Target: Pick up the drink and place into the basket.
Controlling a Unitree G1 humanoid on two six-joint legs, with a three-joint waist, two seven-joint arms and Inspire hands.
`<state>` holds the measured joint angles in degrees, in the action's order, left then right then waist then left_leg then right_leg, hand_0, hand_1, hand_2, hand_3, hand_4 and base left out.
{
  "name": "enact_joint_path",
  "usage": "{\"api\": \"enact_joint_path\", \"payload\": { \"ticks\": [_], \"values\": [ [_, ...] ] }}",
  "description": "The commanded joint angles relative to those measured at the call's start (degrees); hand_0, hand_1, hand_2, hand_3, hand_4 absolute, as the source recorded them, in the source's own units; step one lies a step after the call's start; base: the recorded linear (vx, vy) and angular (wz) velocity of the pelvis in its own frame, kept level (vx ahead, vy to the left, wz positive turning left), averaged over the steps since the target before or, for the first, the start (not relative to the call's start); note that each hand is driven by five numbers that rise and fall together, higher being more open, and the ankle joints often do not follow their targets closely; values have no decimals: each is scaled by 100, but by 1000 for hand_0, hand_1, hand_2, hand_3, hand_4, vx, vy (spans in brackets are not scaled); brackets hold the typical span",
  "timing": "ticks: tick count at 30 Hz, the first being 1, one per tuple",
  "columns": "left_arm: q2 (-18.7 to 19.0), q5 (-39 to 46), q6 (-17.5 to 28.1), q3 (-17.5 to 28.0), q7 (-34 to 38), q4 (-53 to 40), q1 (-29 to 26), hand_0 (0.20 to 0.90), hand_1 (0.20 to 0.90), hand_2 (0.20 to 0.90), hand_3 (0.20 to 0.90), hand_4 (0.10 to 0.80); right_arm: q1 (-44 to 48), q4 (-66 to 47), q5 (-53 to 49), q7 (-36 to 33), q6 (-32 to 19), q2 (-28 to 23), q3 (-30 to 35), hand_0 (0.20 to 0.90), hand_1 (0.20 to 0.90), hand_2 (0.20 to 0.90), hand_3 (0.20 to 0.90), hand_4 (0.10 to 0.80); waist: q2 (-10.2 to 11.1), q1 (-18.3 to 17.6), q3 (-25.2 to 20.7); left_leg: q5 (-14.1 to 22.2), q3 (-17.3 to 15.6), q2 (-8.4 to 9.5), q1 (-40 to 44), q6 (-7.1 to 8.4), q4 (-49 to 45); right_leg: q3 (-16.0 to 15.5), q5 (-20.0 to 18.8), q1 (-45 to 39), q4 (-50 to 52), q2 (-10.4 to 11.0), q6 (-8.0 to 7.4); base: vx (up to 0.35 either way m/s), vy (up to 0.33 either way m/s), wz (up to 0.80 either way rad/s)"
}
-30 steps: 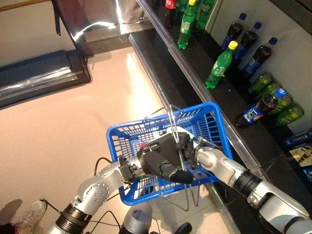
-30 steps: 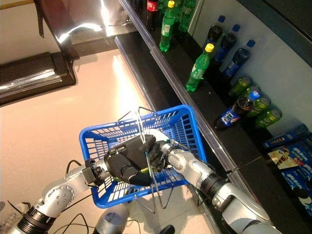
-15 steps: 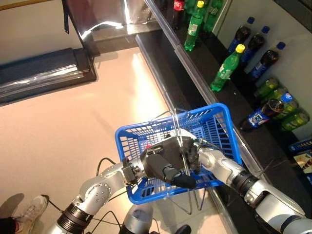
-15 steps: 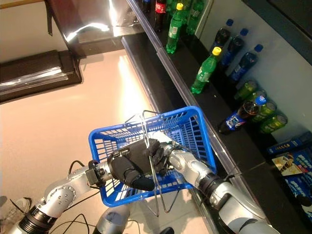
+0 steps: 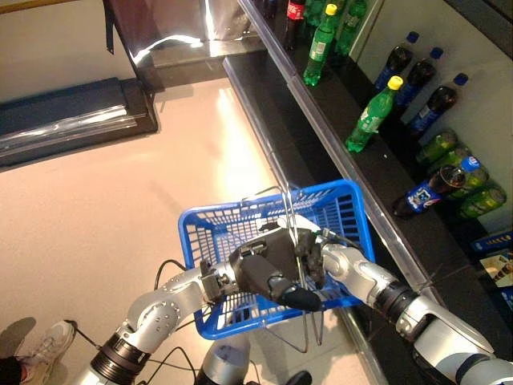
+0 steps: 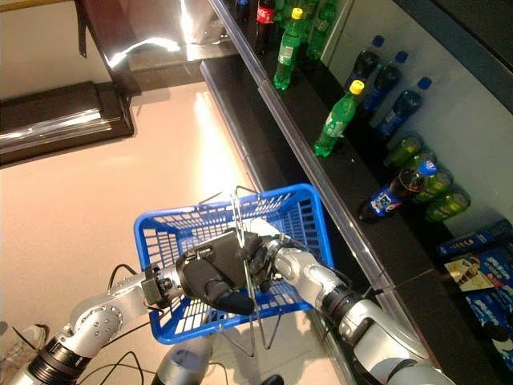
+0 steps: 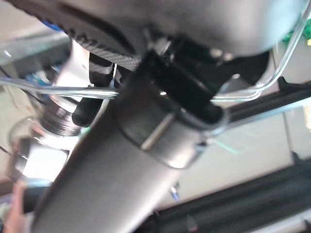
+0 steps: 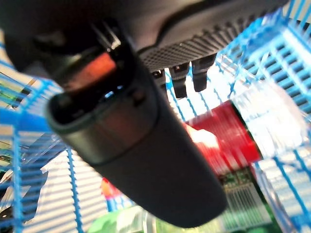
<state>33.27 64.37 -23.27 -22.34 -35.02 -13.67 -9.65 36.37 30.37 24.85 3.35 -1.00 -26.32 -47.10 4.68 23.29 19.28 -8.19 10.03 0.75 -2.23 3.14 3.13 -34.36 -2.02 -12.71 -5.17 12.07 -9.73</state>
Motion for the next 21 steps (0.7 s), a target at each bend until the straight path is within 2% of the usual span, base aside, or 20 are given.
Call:
{"api": "enact_joint_path", "payload": {
  "ticks": [1,13,21],
  "values": [
    [-1322,1057,874,-317,-1127,-1369,-791,300,300,300,200,100,409,204,81,-374,-175,289,-234,900,900,900,900,800,-36,69,-1675,175,411,145,169,56,187,125,-55,-79,47,-253,76,0,0,0],
    [-1327,1039,1004,-236,-986,-1362,-753,300,300,300,200,100,328,131,-16,-507,-111,269,-85,900,900,900,900,800,-64,31,-1678,168,384,140,168,55,187,137,-49,-73,51,-254,82,0,0,0],
    [-1225,946,1571,45,-508,-1289,-636,300,300,300,200,100,91,-400,-282,-720,-85,51,213,900,900,900,900,800,-71,-57,-1664,163,302,128,170,50,187,198,-65,-50,53,-252,75,0,0,0]
  ]
}}
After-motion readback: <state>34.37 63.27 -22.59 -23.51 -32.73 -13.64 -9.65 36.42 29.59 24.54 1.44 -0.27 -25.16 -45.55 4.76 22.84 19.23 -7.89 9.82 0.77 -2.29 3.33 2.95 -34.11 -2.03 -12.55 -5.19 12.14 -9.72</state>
